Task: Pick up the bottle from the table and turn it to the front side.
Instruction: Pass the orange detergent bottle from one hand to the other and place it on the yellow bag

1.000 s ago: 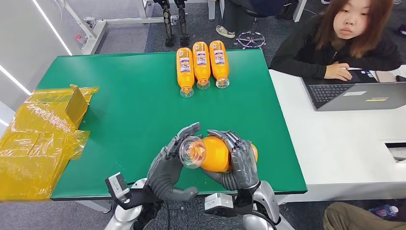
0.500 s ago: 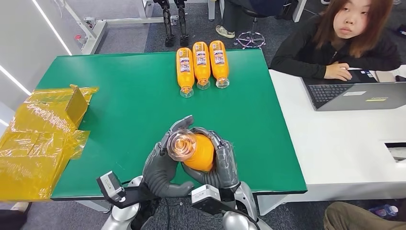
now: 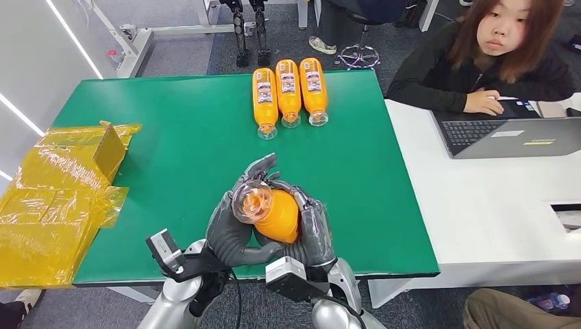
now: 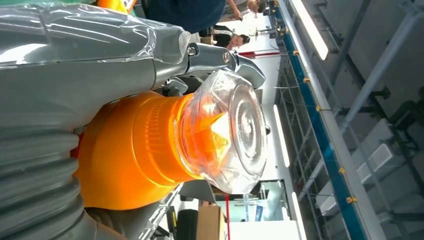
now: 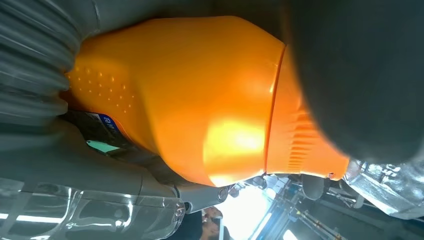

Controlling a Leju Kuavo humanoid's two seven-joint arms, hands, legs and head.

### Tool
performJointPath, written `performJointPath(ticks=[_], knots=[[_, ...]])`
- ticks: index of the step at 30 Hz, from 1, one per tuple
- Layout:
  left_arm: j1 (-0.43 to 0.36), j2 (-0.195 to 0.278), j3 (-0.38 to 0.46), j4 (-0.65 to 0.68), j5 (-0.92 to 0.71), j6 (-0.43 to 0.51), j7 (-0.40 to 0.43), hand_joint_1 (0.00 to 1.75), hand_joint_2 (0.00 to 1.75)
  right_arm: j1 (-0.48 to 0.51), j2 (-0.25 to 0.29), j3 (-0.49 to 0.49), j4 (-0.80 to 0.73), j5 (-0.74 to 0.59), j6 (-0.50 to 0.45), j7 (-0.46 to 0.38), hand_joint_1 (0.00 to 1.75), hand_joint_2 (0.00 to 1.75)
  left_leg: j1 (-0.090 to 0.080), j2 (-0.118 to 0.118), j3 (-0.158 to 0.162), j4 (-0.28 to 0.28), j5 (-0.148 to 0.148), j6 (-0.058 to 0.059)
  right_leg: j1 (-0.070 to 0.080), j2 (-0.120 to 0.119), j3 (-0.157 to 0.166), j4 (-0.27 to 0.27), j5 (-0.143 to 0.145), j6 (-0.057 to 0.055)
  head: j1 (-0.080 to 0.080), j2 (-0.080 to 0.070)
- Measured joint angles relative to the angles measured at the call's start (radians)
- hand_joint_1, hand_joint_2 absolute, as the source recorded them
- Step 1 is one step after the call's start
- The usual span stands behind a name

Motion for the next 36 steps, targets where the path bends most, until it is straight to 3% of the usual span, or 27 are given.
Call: performJointPath(ticks=[17, 18, 21, 22, 36], knots=[[-0.049, 0.000, 0.023, 0.087, -0.044, 0.051, 0.000, 0.00, 1.75, -0.016, 0.022, 0.027, 0.026, -0.012, 0.052, 0.012, 1.75, 1.75, 0.000, 0.000, 0.000, 0.000, 0.000, 0.000, 0.000, 0.000, 0.000, 0.000, 0.000, 0.000, 0.000, 0.000], [-0.051, 0.000, 0.023, 0.090, -0.044, 0.051, 0.000, 0.13, 1.75, -0.018, 0.023, 0.027, 0.026, -0.012, 0.054, 0.013, 1.75, 1.75, 0.000, 0.000, 0.000, 0.000, 0.000, 0.000, 0.000, 0.000, 0.000, 0.000, 0.000, 0.000, 0.000, 0.000], [-0.056, 0.000, 0.024, 0.097, -0.045, 0.052, 0.000, 1.44, 1.75, -0.021, 0.024, 0.027, 0.027, -0.012, 0.058, 0.016, 1.75, 1.75, 0.000, 0.000, 0.000, 0.000, 0.000, 0.000, 0.000, 0.000, 0.000, 0.000, 0.000, 0.000, 0.000, 0.000], [-0.057, 0.000, 0.024, 0.099, -0.046, 0.053, 0.000, 1.75, 1.75, -0.022, 0.025, 0.027, 0.028, -0.012, 0.059, 0.017, 1.75, 1.75, 0.000, 0.000, 0.000, 0.000, 0.000, 0.000, 0.000, 0.000, 0.000, 0.000, 0.000, 0.000, 0.000, 0.000], [-0.077, -0.022, 0.036, 0.110, -0.068, 0.051, 0.010, 1.75, 1.75, -0.016, 0.026, 0.011, 0.023, 0.021, 0.058, 0.060, 1.75, 1.75, 0.000, 0.000, 0.000, 0.000, 0.000, 0.000, 0.000, 0.000, 0.000, 0.000, 0.000, 0.000, 0.000, 0.000]])
